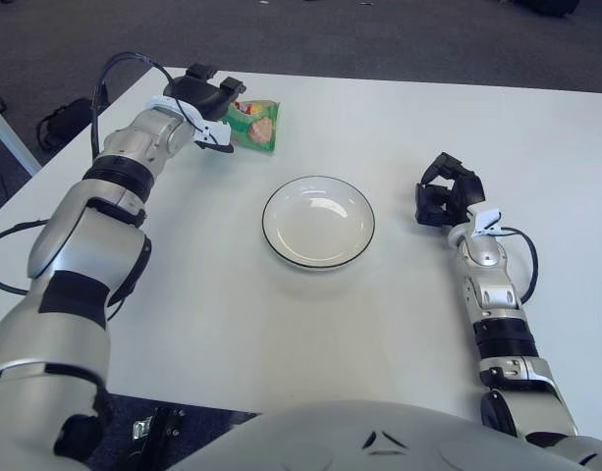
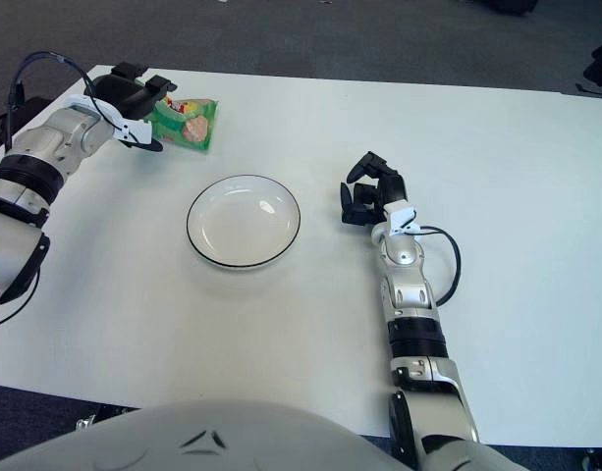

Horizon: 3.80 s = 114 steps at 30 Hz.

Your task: Put the snack into the plate.

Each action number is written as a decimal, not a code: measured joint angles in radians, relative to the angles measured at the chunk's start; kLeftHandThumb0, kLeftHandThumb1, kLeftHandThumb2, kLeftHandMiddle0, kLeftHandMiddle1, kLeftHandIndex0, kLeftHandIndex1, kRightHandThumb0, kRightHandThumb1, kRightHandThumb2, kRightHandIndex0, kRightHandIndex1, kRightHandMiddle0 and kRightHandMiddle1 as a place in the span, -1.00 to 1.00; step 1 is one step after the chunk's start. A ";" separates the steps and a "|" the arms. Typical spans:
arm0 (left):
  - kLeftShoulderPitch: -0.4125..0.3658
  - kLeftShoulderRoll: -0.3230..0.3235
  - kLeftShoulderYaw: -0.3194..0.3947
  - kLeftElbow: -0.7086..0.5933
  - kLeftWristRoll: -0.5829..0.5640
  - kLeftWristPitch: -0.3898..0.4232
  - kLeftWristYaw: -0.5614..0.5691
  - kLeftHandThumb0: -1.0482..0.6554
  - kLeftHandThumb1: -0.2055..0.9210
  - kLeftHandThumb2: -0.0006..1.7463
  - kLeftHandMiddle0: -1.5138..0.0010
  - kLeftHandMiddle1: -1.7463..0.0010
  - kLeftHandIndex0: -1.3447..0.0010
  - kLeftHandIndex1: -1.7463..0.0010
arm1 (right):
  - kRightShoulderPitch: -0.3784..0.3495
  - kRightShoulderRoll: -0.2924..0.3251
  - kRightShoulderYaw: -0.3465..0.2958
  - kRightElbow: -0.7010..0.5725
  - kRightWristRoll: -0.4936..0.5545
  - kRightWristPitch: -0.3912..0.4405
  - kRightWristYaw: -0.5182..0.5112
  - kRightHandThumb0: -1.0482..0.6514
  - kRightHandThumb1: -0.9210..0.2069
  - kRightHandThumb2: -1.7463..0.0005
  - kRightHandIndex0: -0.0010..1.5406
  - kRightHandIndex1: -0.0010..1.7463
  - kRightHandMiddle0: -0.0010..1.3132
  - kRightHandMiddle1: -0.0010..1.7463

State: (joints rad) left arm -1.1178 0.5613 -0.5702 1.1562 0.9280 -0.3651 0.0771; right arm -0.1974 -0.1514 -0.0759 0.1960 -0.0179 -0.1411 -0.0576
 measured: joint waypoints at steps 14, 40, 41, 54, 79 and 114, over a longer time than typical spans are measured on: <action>-0.004 -0.020 -0.008 0.086 -0.021 0.005 -0.033 -0.93 0.87 -0.69 1.00 1.00 1.00 0.48 | 0.124 -0.002 0.022 -0.213 0.002 0.073 0.030 -0.36 0.15 -0.57 0.64 1.00 0.00 1.00; 0.015 -0.069 -0.077 0.161 -0.013 0.123 0.033 -0.44 0.54 -0.17 0.51 -0.18 0.98 -0.38 | 0.254 -0.010 0.046 -0.359 0.005 0.121 0.067 -0.36 0.17 -0.59 0.66 1.00 0.01 1.00; 0.015 -0.067 -0.078 0.155 -0.014 0.121 0.033 -0.42 0.53 -0.13 0.49 -0.20 0.96 -0.41 | 0.254 -0.010 0.046 -0.359 0.006 0.122 0.067 -0.36 0.17 -0.59 0.66 1.00 0.01 1.00; 0.031 0.023 -0.015 0.013 -0.141 -0.086 -0.147 -0.35 0.46 0.00 0.40 -0.26 0.93 -0.46 | 0.233 -0.010 0.043 -0.318 0.011 0.127 0.070 -0.36 0.17 -0.58 0.67 1.00 0.00 1.00; 0.501 0.358 0.291 -1.038 -0.370 -0.017 -0.614 -0.49 0.87 -0.30 0.48 -0.04 1.00 -0.13 | 0.178 -0.017 0.037 -0.260 0.010 0.127 0.069 -0.35 0.12 -0.54 0.64 1.00 -0.03 1.00; 0.437 0.208 0.262 -0.785 0.017 0.104 -0.110 -0.60 0.92 -0.43 0.73 0.44 1.00 0.16 | 0.164 -0.013 0.042 -0.228 0.007 0.129 0.044 -0.36 0.16 -0.58 0.65 1.00 0.00 1.00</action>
State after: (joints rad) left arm -0.6806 0.7690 -0.3081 0.3711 0.9449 -0.2610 -0.0334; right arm -0.0330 -0.1644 -0.0336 -0.0324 -0.0113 -0.0117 -0.0139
